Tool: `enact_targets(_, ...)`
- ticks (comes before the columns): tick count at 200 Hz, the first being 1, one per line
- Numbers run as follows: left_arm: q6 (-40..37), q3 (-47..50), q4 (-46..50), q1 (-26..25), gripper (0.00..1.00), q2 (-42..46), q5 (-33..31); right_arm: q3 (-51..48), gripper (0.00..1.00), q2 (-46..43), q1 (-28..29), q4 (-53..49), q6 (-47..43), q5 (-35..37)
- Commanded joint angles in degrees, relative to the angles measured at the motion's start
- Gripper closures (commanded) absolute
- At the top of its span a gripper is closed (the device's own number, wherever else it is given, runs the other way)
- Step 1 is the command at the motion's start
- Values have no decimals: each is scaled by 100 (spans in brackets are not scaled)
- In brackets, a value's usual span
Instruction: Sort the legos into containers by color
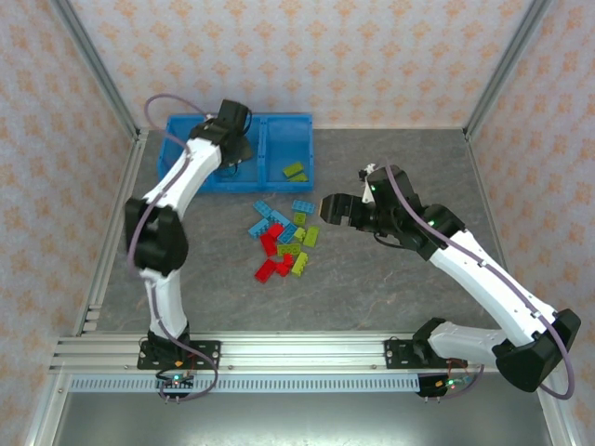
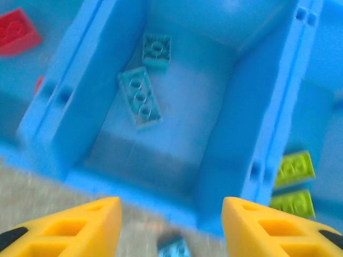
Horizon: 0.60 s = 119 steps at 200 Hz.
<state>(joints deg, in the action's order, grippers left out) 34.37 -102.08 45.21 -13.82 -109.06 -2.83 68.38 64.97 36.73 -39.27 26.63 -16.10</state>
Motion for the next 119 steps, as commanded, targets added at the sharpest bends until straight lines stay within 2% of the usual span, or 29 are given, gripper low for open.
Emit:
enact_targets(1,575,1420,-651,-563,47,1729,141,-103,4,-311,51,-276,222,374)
enact_targets(13,655,2295,-908,-1006,46,2342,70,-251,4,-448,45,-274,207,402)
enact_targets(31,659,3167,-809,-1717,43,2896,-167,-355,4,-551,45,-347,12,501)
enact_targets(43,450,3619,-641,-2208,43,3127,-415,-340,4,-556,45,-461,-118,612)
enact_targets(69,-282,4450,-367,-3156,50,3435,-795,-325,4,-627,45,-604,-196,686)
enact_targets(81,-766,4740,-303,-3419,50,3485,-782,-343,4,-686,45,-609,-224,695)
enact_targets(94,-1213,4977,-364,-3487,49,3477,-243,-364,4,-712,45,-624,-241,699)
enact_targets(104,-1354,5123,-455,-3491,45,3470,29,-422,4,-723,45,-562,-262,629)
enact_targets(119,-1474,5216,-548,-3491,40,3440,-5,-524,3,-710,45,-428,-204,603)
